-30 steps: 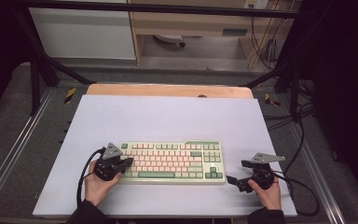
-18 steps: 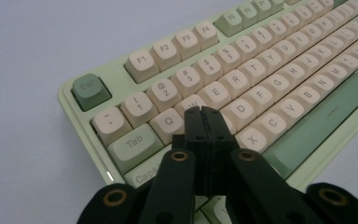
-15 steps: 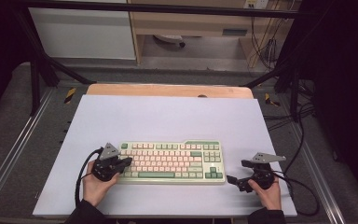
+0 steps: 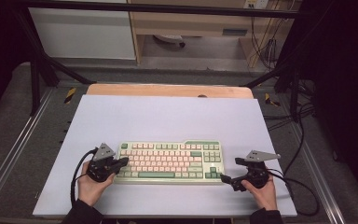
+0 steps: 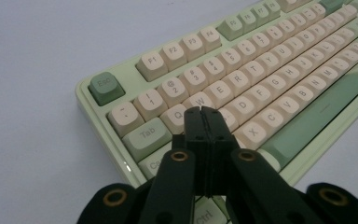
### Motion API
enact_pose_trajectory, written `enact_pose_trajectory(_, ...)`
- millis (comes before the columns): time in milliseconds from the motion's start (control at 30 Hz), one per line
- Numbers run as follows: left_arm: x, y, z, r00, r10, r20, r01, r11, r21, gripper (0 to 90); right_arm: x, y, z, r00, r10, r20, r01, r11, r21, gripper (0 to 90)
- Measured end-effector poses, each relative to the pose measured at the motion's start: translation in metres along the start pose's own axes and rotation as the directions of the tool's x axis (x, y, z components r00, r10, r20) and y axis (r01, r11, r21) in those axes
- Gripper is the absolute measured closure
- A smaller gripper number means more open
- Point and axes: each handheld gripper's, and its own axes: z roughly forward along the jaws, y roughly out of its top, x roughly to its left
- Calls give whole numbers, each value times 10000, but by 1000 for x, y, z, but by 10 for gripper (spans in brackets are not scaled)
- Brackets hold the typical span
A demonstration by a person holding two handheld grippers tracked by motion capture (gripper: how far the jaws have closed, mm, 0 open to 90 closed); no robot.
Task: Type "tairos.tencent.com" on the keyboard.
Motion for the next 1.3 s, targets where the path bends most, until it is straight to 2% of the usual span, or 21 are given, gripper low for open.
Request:
enact_pose_trajectory(200, 2, 0, -1, 10000, -26, -14, 26, 10000, -20, 900, 11, 9, 5, 9998, -202, 35, 203, 9998, -89, 5)
enact_pose_trajectory(333, 3, 0, -1, 10000, -26, -39, 25, 10000, -67, 900, 20, 16, 11, 9993, -323, 209, 322, 9995, 60, 7)
enact_pose_trajectory(500, 5, -1, -1, 10000, -97, 2, 97, 9999, -88, 900, 31, 24, 18, 9989, -382, 265, 376, 9990, 232, 54)
enact_pose_trajectory(633, 5, -1, -2, 9999, -109, 9, 109, 9999, -127, 900, 39, 30, 25, 9985, -528, 165, 525, 9984, 184, 130)
enact_pose_trajectory(700, 5, -1, -1, 9999, -120, 27, 120, 9999, -117, 900, 43, 32, 28, 9980, -636, 21, 636, 9980, 49, 197)
enact_pose_trajectory(1000, 5, -2, -1, 9998, -176, 69, 177, 9998, -128, 900, 53, 40, 37, 9979, -636, -138, 633, 9977, -247, 418)
enact_pose_trajectory(1300, 6, -1, -3, 9997, -222, 61, 224, 9994, -280, 900, 64, 52, 42, 9957, -919, -85, 917, 9954, -275, 619)
